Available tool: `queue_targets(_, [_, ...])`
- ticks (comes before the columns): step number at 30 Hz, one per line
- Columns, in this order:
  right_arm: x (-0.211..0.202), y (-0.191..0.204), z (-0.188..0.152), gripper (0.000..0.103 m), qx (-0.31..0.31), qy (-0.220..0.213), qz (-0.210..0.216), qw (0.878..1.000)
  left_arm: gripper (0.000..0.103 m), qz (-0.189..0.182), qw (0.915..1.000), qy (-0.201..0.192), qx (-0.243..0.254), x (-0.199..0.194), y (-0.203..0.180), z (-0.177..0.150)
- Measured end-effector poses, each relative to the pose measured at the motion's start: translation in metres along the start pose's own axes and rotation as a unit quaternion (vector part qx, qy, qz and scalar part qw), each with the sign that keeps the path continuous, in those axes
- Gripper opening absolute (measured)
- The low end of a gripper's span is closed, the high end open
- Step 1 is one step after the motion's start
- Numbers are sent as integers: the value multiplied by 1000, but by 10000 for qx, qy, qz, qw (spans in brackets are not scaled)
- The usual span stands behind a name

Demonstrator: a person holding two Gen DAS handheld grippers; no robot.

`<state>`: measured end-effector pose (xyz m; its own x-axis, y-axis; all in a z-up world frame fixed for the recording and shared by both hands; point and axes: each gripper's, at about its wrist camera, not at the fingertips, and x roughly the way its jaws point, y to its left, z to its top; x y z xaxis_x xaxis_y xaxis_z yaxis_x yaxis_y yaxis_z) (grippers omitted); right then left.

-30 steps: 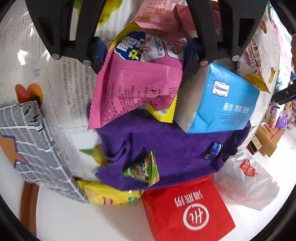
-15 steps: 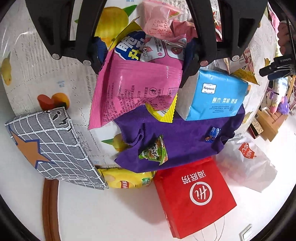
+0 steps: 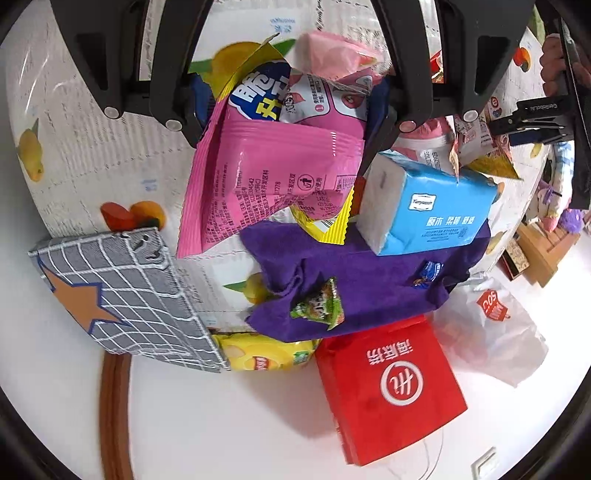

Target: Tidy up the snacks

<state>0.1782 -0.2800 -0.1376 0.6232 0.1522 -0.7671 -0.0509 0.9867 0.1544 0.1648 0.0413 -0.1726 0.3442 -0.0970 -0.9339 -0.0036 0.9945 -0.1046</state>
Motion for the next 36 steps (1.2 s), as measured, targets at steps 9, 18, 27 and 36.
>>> queue_targets(9, [1,-8,-7,65,171,22,35,9998,63,111,9997,100,-172,-1,13,-7])
queue_targets(18, [-6,-4,-15,65,91,47,14,9999,24,497,9985,-161,181,0,-4,-14])
queue_targets(27, [-33,5,-20,65,67,-141,-29,9999,21,196,9991,-355,-74,-28,15,-24])
queue_targets(36, [-68,22,-25,65,-25,-363,85,9993,21,-6,9976,-687,-20,-67,4,-23])
